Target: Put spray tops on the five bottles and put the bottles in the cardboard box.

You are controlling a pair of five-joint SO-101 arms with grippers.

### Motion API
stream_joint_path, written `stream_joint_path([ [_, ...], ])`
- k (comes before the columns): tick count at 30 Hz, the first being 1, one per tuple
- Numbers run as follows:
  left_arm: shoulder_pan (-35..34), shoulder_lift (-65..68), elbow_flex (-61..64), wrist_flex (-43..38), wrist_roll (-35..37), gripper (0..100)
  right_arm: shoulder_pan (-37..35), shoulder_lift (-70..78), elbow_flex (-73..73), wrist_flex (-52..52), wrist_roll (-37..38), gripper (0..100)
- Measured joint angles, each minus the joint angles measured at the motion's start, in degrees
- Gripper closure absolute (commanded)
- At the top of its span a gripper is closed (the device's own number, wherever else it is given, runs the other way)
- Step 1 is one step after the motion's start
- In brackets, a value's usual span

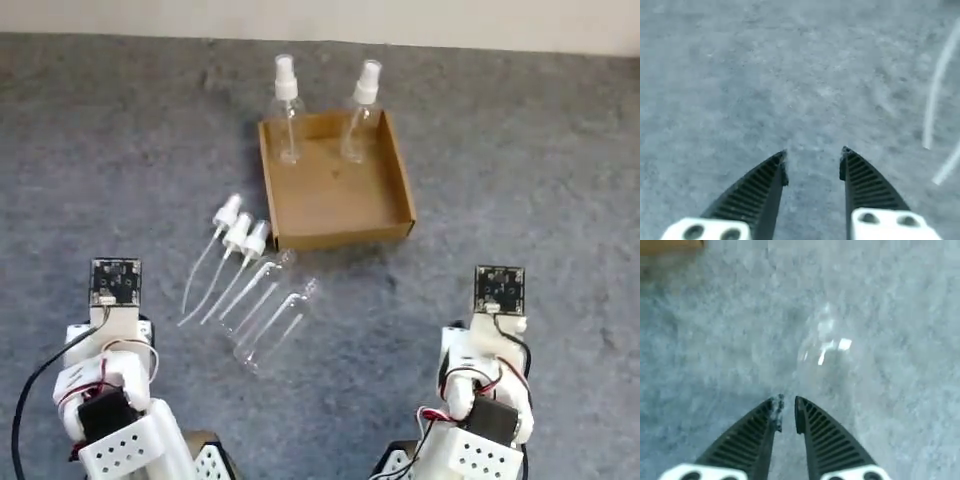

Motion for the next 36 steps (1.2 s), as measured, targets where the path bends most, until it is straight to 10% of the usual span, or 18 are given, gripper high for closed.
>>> stream_joint_path([
  [13, 4.57, 1.23, -19.78, 9.76, -0.7, 86, 0.09, 0.0, -4.13, 2.02, 5.36, 88.3],
  [22, 6.68, 31.47, -43.6, 11.08, -3.25, 85, 0.0, 1.49, -16.53, 11.69, 7.38, 88.2],
  [36, 15.47, 77.27, -79.03, 19.43, -7.12, 85, 0.0, 64.88, -58.81, 23.56, 6.68, 88.2],
])
